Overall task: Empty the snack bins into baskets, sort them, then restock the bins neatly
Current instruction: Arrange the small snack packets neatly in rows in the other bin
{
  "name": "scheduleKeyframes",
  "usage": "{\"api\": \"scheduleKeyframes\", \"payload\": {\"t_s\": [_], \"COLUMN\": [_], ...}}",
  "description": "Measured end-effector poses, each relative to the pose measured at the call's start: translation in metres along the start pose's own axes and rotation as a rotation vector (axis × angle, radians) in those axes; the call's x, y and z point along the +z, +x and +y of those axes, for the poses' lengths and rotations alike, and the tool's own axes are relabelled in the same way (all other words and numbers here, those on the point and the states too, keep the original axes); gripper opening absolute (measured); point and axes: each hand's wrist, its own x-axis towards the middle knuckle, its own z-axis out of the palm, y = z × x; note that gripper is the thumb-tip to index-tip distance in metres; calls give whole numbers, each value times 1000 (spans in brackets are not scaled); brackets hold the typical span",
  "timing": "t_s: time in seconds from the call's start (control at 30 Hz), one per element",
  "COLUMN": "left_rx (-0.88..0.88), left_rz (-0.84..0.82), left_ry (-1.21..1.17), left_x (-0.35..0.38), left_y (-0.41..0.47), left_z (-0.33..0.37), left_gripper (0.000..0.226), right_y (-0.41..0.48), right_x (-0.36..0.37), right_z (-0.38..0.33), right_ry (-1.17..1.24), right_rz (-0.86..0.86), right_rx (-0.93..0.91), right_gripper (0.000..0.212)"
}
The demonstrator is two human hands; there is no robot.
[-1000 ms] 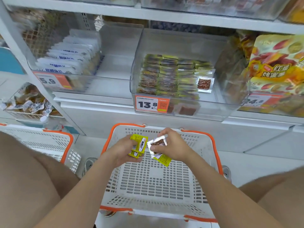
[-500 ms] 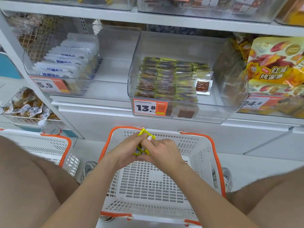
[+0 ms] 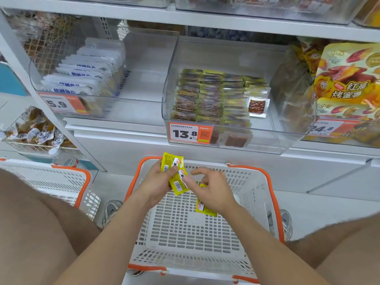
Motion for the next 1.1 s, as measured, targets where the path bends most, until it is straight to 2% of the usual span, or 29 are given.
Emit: {"api": "scheduleKeyframes", "payload": {"t_s": [0.1, 0.17, 0.33, 0.47, 0.6, 0.67, 0.73, 0.8, 0.93, 1.0, 1.1], "left_rx": [9, 21, -36, -60, -5, 28, 49, 46, 48, 43, 26], "left_rz": [-7, -13, -76, -117, -149, -116, -82, -74, -83, -95, -63], "left_ry": [-8, 1, -61, -77, 44, 118, 199, 255, 284, 219, 49], "left_x": [3, 5, 9, 12, 17, 19, 21, 20, 21, 26, 39], "left_y": [-2, -1, 0, -2, -4, -2, -2, -2, -6, -7, -11], "left_z": [-2, -4, -3, -3, -9, -15, -21, -24, -23, -21, -15], "left_gripper": [28, 29, 39, 41, 35, 36, 37, 38, 37, 37, 42], "right_y": [7, 9, 14, 15, 13, 15, 18, 18, 17, 15, 10], "right_x": [8, 10, 10, 12, 7, 5, -2, -10, -13, -10, 1], "right_z": [0, 2, 8, 8, 2, 0, 1, 2, 2, 0, -1], "right_ry": [183, 241, 522, 368, 320, 438, 596, 770, 989, 906, 544], "right_rz": [-46, -45, 70, 138, 209, 238, 283, 266, 261, 282, 303], "right_rx": [110, 152, 298, 218, 230, 318, 484, 607, 505, 444, 426], "right_gripper": [25, 18, 26, 25, 37, 33, 28, 26, 20, 13, 12]}}
